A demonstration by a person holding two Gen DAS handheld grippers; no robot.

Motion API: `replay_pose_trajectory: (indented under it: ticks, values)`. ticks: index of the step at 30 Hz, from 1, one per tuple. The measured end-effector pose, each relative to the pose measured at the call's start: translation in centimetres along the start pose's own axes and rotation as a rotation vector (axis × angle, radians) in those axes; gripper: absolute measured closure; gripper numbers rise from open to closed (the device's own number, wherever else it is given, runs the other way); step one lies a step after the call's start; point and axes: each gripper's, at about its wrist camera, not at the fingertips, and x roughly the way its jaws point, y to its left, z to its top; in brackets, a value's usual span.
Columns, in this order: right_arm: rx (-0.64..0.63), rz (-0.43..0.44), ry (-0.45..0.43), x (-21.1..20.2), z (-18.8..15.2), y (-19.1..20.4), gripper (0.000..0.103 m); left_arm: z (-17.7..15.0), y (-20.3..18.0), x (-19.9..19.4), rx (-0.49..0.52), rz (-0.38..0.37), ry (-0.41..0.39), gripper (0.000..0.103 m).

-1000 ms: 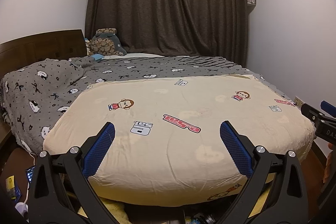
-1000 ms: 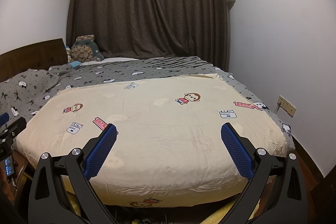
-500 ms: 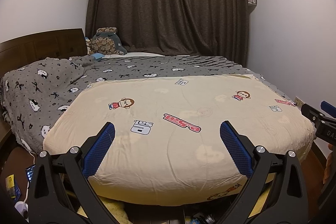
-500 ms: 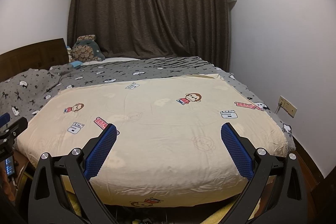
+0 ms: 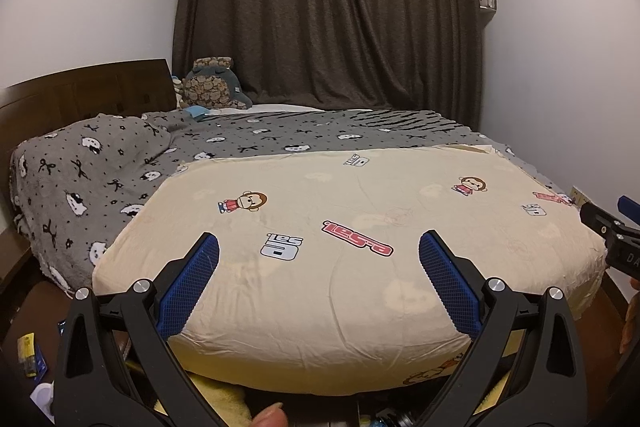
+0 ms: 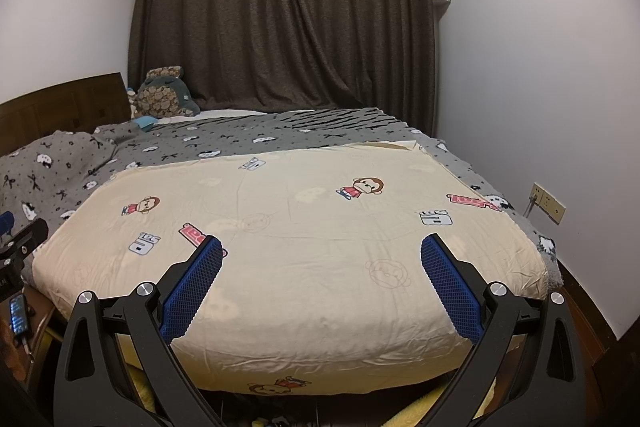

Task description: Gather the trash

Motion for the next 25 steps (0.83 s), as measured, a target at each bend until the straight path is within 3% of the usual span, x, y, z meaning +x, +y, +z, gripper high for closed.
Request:
replay_pose_trajectory:
  ticks: [25]
  values:
    - [-0.001, 0.001, 0.002, -0.04, 0.04, 0.06, 0.003, -0.05, 0.53, 0.81, -0.038, -0.049, 0.042, 0.008]
